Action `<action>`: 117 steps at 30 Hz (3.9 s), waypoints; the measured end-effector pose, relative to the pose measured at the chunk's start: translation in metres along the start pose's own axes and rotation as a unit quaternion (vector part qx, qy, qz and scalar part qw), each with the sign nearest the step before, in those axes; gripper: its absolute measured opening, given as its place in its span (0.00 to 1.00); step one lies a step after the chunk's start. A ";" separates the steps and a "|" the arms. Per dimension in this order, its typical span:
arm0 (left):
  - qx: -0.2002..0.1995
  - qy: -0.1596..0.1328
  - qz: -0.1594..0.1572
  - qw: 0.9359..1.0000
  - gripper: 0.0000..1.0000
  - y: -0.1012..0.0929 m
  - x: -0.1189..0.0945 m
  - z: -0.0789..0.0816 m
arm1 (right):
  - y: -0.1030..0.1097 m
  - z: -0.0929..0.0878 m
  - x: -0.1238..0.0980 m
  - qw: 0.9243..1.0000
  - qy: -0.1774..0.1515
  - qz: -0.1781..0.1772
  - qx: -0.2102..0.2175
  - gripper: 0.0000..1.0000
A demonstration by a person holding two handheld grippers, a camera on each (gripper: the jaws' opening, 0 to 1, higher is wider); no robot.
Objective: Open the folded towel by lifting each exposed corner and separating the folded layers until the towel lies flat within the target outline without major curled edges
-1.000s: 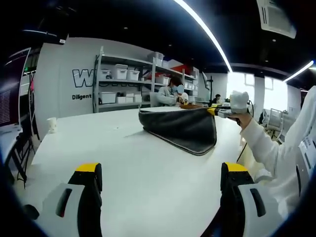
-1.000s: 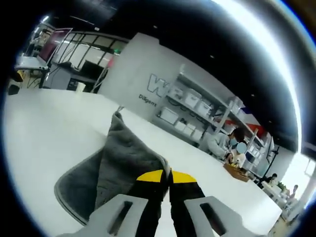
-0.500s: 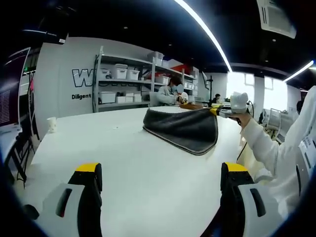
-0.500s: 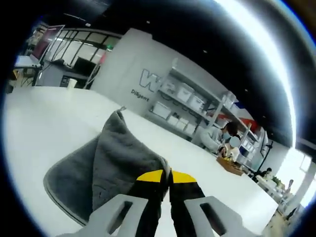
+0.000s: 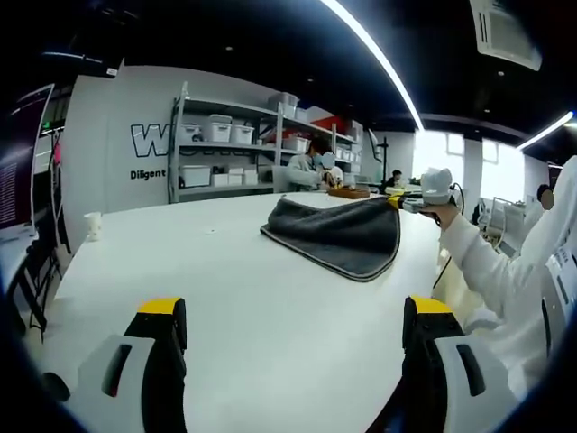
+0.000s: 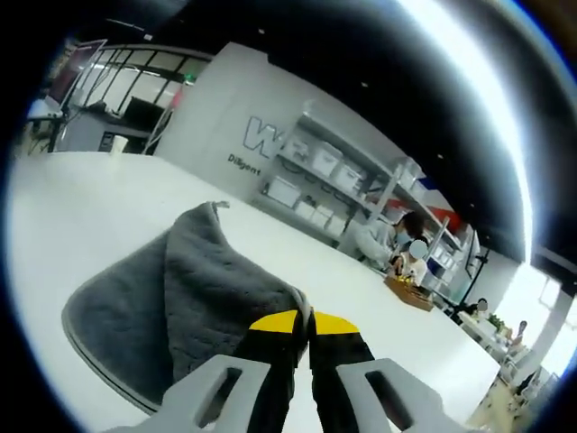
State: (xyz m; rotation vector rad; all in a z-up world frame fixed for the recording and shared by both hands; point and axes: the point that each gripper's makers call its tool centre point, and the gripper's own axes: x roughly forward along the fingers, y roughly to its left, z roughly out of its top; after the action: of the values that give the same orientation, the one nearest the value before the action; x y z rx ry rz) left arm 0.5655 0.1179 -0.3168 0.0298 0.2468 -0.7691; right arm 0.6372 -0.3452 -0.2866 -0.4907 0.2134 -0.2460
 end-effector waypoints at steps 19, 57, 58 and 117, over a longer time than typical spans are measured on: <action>0.000 0.002 -0.003 1.000 0.99 0.000 0.001 0.000 | -0.014 -0.041 -0.005 0.999 0.048 -0.015 0.010 0.00; 0.001 0.004 -0.003 1.000 0.99 -0.004 0.002 -0.002 | -0.028 -0.126 -0.027 0.990 0.138 -0.021 0.028 0.00; 0.001 0.004 -0.003 1.000 0.99 -0.004 0.002 -0.002 | -0.028 -0.128 -0.027 0.989 0.140 -0.021 0.029 0.00; 0.002 0.013 -0.007 1.000 0.99 -0.004 0.006 -0.004 | 0.003 -0.036 -0.097 0.993 0.048 0.081 0.076 0.47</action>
State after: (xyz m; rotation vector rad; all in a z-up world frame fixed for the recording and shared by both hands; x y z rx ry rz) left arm 0.5661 0.1117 -0.3222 0.0414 0.2706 -0.7832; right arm 0.5368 -0.3309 -0.3049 -0.3091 0.3244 -0.1261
